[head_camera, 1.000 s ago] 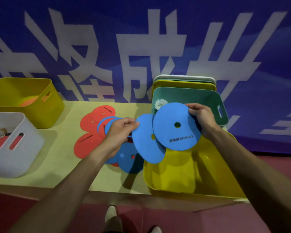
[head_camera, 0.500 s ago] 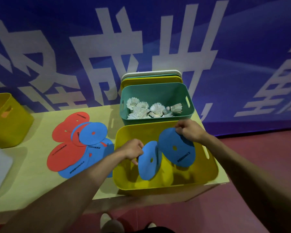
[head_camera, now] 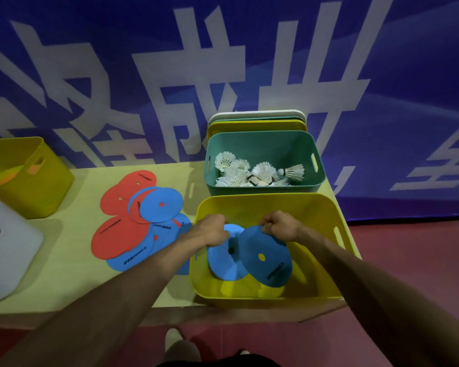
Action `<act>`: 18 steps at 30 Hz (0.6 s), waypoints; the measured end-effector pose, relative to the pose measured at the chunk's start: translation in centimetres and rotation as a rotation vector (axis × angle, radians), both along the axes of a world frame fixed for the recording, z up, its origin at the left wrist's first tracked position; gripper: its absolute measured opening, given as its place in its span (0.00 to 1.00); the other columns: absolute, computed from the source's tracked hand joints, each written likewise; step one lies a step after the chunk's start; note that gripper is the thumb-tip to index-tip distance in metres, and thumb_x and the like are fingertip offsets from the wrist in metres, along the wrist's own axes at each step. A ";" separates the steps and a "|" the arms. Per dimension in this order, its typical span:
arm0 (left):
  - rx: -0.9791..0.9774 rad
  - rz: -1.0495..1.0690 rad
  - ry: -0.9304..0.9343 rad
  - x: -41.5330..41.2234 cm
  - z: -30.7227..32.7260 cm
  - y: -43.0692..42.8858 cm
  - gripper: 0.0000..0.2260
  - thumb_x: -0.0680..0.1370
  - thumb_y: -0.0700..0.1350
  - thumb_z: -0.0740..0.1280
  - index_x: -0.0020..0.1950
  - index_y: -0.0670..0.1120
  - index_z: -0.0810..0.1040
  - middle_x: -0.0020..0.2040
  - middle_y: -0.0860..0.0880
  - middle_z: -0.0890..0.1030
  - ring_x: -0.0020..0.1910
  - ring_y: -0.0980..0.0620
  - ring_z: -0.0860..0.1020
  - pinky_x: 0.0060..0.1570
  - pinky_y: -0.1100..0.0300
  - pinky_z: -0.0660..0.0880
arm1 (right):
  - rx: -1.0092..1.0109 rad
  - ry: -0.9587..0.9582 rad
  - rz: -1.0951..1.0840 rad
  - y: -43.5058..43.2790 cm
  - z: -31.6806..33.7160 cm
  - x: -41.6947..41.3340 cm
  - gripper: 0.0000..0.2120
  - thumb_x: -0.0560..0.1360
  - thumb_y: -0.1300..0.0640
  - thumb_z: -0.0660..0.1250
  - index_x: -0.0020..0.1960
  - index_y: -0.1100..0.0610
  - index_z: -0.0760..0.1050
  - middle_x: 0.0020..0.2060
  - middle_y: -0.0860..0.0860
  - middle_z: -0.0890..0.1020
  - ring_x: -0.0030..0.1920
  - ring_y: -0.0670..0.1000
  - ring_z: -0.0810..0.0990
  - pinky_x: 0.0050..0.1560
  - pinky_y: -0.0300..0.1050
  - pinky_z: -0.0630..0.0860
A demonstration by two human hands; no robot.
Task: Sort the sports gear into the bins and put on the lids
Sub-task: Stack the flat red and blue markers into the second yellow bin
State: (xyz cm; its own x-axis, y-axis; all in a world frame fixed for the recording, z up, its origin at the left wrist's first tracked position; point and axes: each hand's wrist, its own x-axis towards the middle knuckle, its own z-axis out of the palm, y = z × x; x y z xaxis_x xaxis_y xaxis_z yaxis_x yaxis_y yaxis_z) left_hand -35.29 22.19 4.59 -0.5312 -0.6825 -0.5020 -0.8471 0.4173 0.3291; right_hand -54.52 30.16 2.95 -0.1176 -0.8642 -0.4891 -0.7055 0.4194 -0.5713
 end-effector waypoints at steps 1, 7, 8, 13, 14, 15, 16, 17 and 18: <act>0.023 0.009 0.064 0.3 0.4 -0.2 0.10 0.78 0.44 0.63 0.58 0.47 0.76 0.55 0.46 0.78 0.54 0.45 0.78 0.48 0.56 0.73 | 0.011 -0.020 -0.008 -0.3 -0.2 0.4 0.10 0.78 0.60 0.61 0.56 0.59 0.79 0.48 0.58 0.83 0.43 0.52 0.78 0.37 0.41 0.72; 0.232 0.215 0.534 2.2 3.8 -0.2 0.08 0.78 0.39 0.63 0.56 0.45 0.77 0.47 0.46 0.79 0.44 0.51 0.80 0.46 0.60 0.79 | 0.064 -0.055 -0.089 -0.9 -0.9 1.8 0.09 0.78 0.62 0.60 0.53 0.58 0.78 0.45 0.56 0.81 0.43 0.54 0.79 0.41 0.47 0.78; 0.237 0.232 0.573 2.6 4.0 -0.4 0.07 0.78 0.38 0.63 0.54 0.46 0.78 0.46 0.46 0.79 0.44 0.50 0.81 0.48 0.57 0.79 | 0.054 0.012 -0.066 -1.0 -1.0 1.6 0.10 0.77 0.62 0.60 0.53 0.58 0.79 0.49 0.55 0.82 0.48 0.54 0.80 0.45 0.47 0.78; 0.254 0.330 0.742 4.2 4.7 -1.2 0.07 0.78 0.37 0.65 0.48 0.49 0.79 0.45 0.48 0.80 0.46 0.49 0.82 0.48 0.55 0.79 | 0.032 0.215 -0.012 -1.1 -0.1 1.1 0.12 0.78 0.61 0.59 0.55 0.60 0.79 0.54 0.56 0.82 0.54 0.55 0.80 0.51 0.43 0.75; 0.257 0.345 0.766 4.5 4.7 -1.5 0.08 0.78 0.37 0.65 0.48 0.50 0.79 0.44 0.49 0.81 0.46 0.50 0.82 0.47 0.56 0.79 | 0.014 0.226 -0.007 -1.1 0.3 1.2 0.12 0.78 0.61 0.58 0.54 0.60 0.79 0.53 0.56 0.83 0.52 0.55 0.81 0.51 0.44 0.76; 0.251 0.359 0.784 4.9 4.8 -1.9 0.08 0.78 0.37 0.66 0.48 0.50 0.79 0.44 0.49 0.81 0.45 0.50 0.82 0.45 0.57 0.79 | -0.011 0.223 -0.005 -1.2 0.7 1.3 0.12 0.78 0.61 0.58 0.53 0.60 0.79 0.51 0.56 0.83 0.49 0.55 0.82 0.50 0.46 0.77; 0.244 0.372 0.808 5.3 4.9 -2.4 0.07 0.77 0.38 0.66 0.49 0.50 0.80 0.45 0.48 0.81 0.45 0.51 0.81 0.44 0.58 0.79 | -0.040 0.205 -0.009 -1.4 1.3 1.5 0.11 0.78 0.61 0.58 0.52 0.60 0.79 0.49 0.57 0.84 0.46 0.55 0.83 0.49 0.48 0.79; 0.239 0.387 0.833 5.7 5.0 -2.8 0.07 0.77 0.37 0.67 0.48 0.50 0.80 0.45 0.47 0.82 0.44 0.51 0.81 0.43 0.59 0.79 | -0.076 0.183 -0.015 -1.7 1.9 1.7 0.10 0.78 0.60 0.59 0.51 0.60 0.79 0.47 0.57 0.84 0.42 0.54 0.84 0.46 0.48 0.80; 0.238 0.404 0.862 6.1 4.9 -3.4 0.08 0.77 0.36 0.67 0.48 0.49 0.80 0.45 0.46 0.82 0.43 0.52 0.81 0.42 0.59 0.79 | -0.118 0.162 -0.018 -2.0 2.5 2.1 0.10 0.78 0.60 0.59 0.51 0.59 0.78 0.46 0.56 0.84 0.39 0.52 0.84 0.43 0.48 0.80</act>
